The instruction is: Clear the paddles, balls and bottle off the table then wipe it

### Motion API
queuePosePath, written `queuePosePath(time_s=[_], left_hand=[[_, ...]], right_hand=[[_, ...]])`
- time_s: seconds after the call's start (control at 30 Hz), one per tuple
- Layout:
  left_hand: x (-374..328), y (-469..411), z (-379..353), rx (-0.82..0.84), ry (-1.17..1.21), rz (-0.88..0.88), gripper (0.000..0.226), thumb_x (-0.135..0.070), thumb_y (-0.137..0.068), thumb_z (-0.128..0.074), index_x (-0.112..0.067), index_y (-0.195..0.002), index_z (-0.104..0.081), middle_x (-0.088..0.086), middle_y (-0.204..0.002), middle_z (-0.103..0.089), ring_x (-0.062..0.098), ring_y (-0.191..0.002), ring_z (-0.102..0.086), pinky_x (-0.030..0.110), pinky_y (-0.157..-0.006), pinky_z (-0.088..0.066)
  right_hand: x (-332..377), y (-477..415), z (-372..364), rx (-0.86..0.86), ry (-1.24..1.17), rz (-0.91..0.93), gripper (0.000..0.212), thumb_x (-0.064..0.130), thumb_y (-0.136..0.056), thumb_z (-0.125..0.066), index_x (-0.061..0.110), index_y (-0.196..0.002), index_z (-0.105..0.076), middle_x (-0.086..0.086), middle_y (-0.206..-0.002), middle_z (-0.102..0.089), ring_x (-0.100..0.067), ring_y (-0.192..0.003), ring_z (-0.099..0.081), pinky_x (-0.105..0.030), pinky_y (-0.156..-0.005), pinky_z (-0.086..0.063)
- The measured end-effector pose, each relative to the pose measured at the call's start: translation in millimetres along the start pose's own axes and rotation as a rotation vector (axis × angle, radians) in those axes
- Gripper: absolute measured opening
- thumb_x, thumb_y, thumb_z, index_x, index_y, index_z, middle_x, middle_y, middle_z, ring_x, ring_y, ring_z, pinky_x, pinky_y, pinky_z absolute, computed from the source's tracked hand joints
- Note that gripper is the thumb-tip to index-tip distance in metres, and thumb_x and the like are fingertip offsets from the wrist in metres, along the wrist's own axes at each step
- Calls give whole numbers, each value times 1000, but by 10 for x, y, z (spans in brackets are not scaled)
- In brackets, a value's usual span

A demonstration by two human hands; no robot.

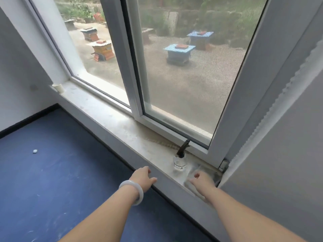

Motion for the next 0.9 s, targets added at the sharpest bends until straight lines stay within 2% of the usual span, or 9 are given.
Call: queuePosePath(time_s=[0.07, 0.17, 0.27, 0.33, 0.43, 0.53, 0.67, 0.8, 0.9], left_hand=[[-74, -168, -91, 38, -9, -13, 48, -37, -95, -57, -15, -136, -47, 2, -131, -54, 18, -117, -54, 29, -98, -44], [-190, -426, -224, 90, -11, -40, 52, -37, -94, -58, -14, -139, -44, 3, -134, -53, 19, -118, -54, 29, -98, -44], [-336, -669, -316, 103, 30, -66, 56, -36, -93, -61, -15, -141, -42, 4, -136, -51, 20, -118, -55, 27, -95, -43], [-415, -819, -384, 122, 53, -78, 59, -35, -92, -63, -16, -143, -40, 4, -139, -47, 22, -123, -53, 30, -98, -42], [-452, -982, -486, 164, 54, -107, 60, -34, -93, -63, -16, -144, -38, 5, -144, -43, 23, -128, -49, 33, -104, -39], [-400, -1076, -552, 192, 52, -106, 60, -37, -93, -61, -15, -144, -38, 5, -144, -43, 23, -127, -49, 33, -102, -40], [-286, -1113, -572, 216, 21, -113, 57, -39, -93, -59, -18, -142, -39, 4, -140, -43, 21, -117, -54, 33, -97, -44], [-283, -1231, -521, 190, 58, -190, 66, -34, -92, -62, -20, -148, -29, 5, -144, -39, 23, -127, -47, 37, -104, -40], [-397, -1389, -530, 129, 82, -308, 79, -33, -87, -70, -22, -150, -25, 6, -144, -36, 24, -134, -37, 33, -110, -32]], right_hand=[[-85, -112, -23, -10, -66, -69, 19, 14, -90, -63, 7, -107, -60, -14, -108, -61, -26, -95, -56, -23, -69, -33], [-154, -269, -52, -10, -90, -132, 47, 23, -91, -63, 9, -135, -53, -14, -132, -56, -26, -114, -56, -29, -93, -44], [-200, -425, -60, -22, 136, -105, 64, 35, -92, -59, 17, -149, -34, -10, -153, -34, -28, -140, -35, -35, -115, -28], [-236, -530, -76, -28, 172, -134, 73, 37, -92, -58, 24, -154, -22, -6, -161, -16, -32, -147, -19, -40, -119, -18], [-322, -672, -128, -39, 257, -173, 81, 43, -89, -61, 33, -155, -15, -1, -164, -6, -35, -147, -14, -46, -118, -20], [-374, -746, -220, -71, 323, -202, 82, 46, -84, -61, 36, -153, -18, -3, -162, -10, -35, -144, -17, -46, -116, -20], [-390, -739, -355, -194, 401, -205, 87, 63, -80, -64, 39, -150, -19, -5, -158, -16, -33, -136, -26, -46, -110, -27], [-356, -753, -442, -259, 248, -206, 73, 54, -81, -69, 36, -142, -33, -6, -146, -26, -30, -130, -31, -43, -103, -36], [-371, -749, -520, -280, 160, -170, 58, 43, -86, -67, 31, -135, -39, -8, -134, -32, -28, -121, -36, -37, -101, -37]])
Point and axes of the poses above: each hand's wrist, its own y-axis away from the middle knuckle, its own z-axis out of the back of the hand, x = y × z, the point moved 2 cm from there along -y, towards the middle knuckle
